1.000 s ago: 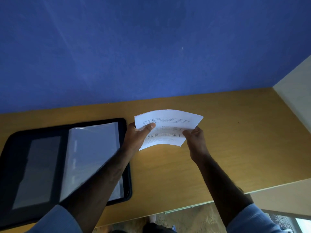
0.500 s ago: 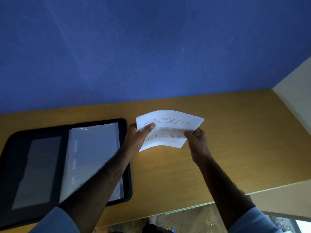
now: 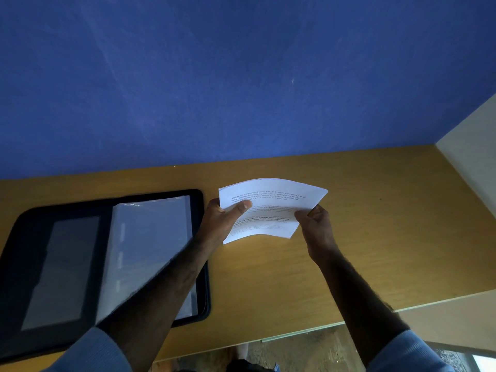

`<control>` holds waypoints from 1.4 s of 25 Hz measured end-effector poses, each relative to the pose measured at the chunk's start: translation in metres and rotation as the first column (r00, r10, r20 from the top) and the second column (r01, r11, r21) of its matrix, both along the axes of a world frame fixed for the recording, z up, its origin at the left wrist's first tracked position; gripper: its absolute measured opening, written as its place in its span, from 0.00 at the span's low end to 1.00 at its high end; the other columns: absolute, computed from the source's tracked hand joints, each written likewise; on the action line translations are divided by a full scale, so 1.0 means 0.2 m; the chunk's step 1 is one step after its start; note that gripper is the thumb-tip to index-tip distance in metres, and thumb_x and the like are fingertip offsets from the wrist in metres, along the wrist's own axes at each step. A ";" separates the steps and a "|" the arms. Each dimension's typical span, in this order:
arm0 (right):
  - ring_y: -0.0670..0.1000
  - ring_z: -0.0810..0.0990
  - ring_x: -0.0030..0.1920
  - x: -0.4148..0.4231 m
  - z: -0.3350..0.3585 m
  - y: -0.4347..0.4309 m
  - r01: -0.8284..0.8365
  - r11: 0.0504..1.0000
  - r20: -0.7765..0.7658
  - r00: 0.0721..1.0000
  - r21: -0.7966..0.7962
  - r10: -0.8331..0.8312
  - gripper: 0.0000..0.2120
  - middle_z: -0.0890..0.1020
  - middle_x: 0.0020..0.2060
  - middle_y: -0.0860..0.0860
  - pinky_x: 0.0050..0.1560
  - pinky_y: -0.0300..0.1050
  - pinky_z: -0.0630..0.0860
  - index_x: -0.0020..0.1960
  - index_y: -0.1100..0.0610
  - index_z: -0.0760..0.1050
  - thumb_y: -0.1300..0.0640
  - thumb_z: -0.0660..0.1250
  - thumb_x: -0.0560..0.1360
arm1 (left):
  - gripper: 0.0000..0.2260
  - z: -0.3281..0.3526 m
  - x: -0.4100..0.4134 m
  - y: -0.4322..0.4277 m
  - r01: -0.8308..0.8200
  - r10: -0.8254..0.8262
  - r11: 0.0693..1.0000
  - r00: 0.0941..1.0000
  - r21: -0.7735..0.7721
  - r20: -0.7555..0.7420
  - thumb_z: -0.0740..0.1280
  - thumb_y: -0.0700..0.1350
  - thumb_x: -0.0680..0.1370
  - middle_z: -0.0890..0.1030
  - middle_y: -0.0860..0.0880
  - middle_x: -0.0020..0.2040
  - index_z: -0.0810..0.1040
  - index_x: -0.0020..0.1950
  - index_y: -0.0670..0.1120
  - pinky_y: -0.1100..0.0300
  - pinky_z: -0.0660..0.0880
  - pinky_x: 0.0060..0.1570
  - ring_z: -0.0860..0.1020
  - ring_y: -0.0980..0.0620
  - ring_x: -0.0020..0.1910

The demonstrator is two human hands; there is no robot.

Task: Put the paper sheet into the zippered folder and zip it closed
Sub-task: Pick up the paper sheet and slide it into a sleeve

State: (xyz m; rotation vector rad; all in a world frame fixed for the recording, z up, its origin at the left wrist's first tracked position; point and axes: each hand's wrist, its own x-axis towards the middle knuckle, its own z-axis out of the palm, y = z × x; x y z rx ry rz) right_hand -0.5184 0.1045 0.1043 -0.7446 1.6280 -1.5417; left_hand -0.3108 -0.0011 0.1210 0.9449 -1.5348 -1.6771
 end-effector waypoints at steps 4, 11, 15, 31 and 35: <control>0.46 0.84 0.46 -0.01 -0.03 0.01 0.003 1.000 -0.006 1.000 0.021 -0.003 0.19 0.87 0.46 0.48 0.44 0.43 0.79 0.51 0.52 0.84 0.68 0.59 0.71 | 0.10 -0.04 0.01 0.00 -0.001 0.001 1.000 1.000 0.019 0.008 0.74 0.55 0.75 0.87 0.55 0.55 0.85 0.56 0.62 0.54 0.81 0.56 0.85 0.54 0.56; 0.49 0.84 0.50 -0.01 -0.09 0.06 -0.012 0.998 -0.014 1.000 0.058 0.013 0.17 0.87 0.50 0.49 0.47 0.47 0.80 0.54 0.54 0.82 0.69 0.60 0.75 | 0.05 -0.03 -0.01 0.04 -0.093 0.088 0.989 0.995 0.112 0.048 0.75 0.48 0.77 0.88 0.56 0.52 0.87 0.49 0.59 0.58 0.80 0.52 0.86 0.57 0.53; 0.56 0.85 0.51 0.00 -0.09 0.05 -0.027 0.992 -0.082 0.996 0.121 0.037 0.14 0.87 0.50 0.52 0.51 0.60 0.81 0.53 0.52 0.82 0.67 0.63 0.78 | 0.06 0.04 0.08 -0.02 -0.118 0.110 0.980 0.992 0.160 0.053 0.74 0.48 0.76 0.88 0.54 0.52 0.87 0.51 0.57 0.57 0.82 0.53 0.86 0.54 0.53; 0.42 0.73 0.28 0.60 -0.04 -0.52 -0.066 0.954 -0.396 0.900 0.294 0.184 0.11 0.82 0.30 0.44 0.30 0.38 0.71 0.39 0.53 0.81 0.65 0.69 0.77 | 0.24 -0.39 1.16 -0.88 0.106 0.155 0.969 0.445 -0.224 0.882 0.65 0.50 0.82 0.71 0.41 0.76 0.69 0.76 0.44 0.49 0.68 0.72 0.70 0.41 0.74; 0.40 0.72 0.26 0.59 -0.06 -0.55 -0.011 0.954 -0.426 0.893 0.299 0.144 0.11 0.82 0.28 0.41 0.28 0.33 0.69 0.40 0.52 0.81 0.66 0.69 0.77 | 0.33 -0.54 1.25 -0.97 0.245 0.140 0.939 0.366 -0.241 0.920 0.68 0.58 0.78 0.65 0.44 0.79 0.63 0.80 0.48 0.46 0.62 0.73 0.64 0.41 0.77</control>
